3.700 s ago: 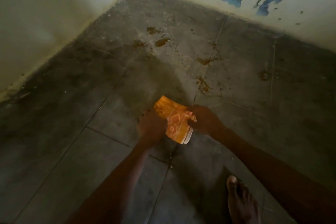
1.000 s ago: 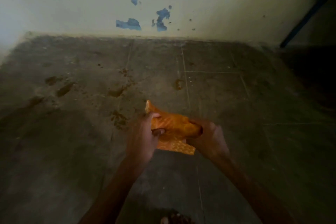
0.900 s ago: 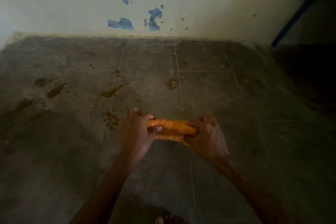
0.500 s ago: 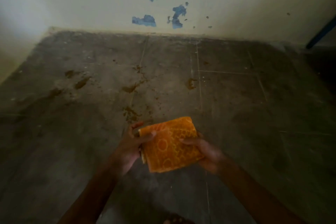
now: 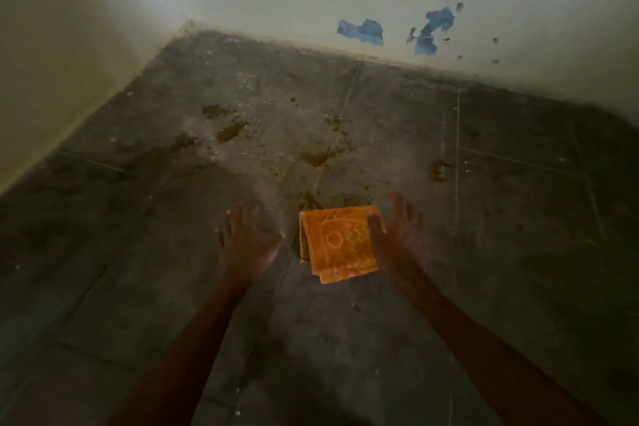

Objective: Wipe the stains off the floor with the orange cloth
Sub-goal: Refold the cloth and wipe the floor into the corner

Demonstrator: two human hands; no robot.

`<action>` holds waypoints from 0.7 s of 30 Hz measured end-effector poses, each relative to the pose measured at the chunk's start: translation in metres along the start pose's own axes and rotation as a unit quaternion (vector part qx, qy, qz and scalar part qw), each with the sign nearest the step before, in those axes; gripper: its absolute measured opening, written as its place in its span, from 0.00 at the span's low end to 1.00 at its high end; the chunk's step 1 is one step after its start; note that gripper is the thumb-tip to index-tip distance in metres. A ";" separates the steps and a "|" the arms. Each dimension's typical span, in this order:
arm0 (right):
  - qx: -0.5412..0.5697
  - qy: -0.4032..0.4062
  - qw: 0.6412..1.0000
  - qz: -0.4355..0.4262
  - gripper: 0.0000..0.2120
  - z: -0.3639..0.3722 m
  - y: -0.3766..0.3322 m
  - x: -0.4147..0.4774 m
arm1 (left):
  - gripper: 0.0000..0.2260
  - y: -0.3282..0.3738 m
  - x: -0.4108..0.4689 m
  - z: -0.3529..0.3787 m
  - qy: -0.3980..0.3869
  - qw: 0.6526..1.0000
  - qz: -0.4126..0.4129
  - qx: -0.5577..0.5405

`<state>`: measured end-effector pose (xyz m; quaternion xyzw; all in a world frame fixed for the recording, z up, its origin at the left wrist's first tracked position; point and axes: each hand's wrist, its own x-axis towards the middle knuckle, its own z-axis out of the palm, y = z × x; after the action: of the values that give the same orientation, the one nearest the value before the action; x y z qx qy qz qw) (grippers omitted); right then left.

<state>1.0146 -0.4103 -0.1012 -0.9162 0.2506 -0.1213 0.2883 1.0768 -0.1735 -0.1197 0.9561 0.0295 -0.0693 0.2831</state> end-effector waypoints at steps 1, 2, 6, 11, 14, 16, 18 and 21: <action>-0.040 -0.043 0.998 -0.009 0.37 0.016 -0.005 -0.006 | 0.42 -0.015 0.005 0.001 -0.055 0.995 0.021 0.082; -0.089 -0.088 0.992 -0.011 0.40 0.032 -0.008 -0.014 | 0.46 -0.031 0.008 0.001 -0.102 0.984 0.040 0.138; -0.163 -0.129 0.977 0.052 0.49 0.100 -0.026 -0.010 | 0.53 -0.073 0.013 0.013 -0.127 0.976 0.070 0.163; -0.189 -0.145 0.971 -0.012 0.49 0.149 -0.087 0.090 | 0.49 -0.079 0.014 0.022 -0.087 0.976 0.095 0.174; -0.206 -0.159 0.946 -0.191 0.44 0.148 -0.087 0.066 | 0.51 -0.081 0.012 0.022 -0.056 0.978 0.108 0.167; -0.205 -0.176 0.916 -0.296 0.40 0.118 -0.041 0.025 | 0.51 -0.081 0.011 0.023 -0.051 0.979 0.109 0.167; -0.205 -0.168 0.906 -0.329 0.36 0.091 0.006 0.028 | 0.52 -0.079 0.009 0.023 -0.062 0.978 0.106 0.170; -0.232 -0.124 0.943 -0.206 0.37 0.112 -0.015 0.095 | 0.52 -0.080 0.010 0.025 -0.046 0.981 0.107 0.156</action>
<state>1.1418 -0.3978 -0.1755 -0.9970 0.0399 -0.0021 0.0656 1.0759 -0.1194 -0.1850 0.9820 -0.0969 -0.0859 0.1374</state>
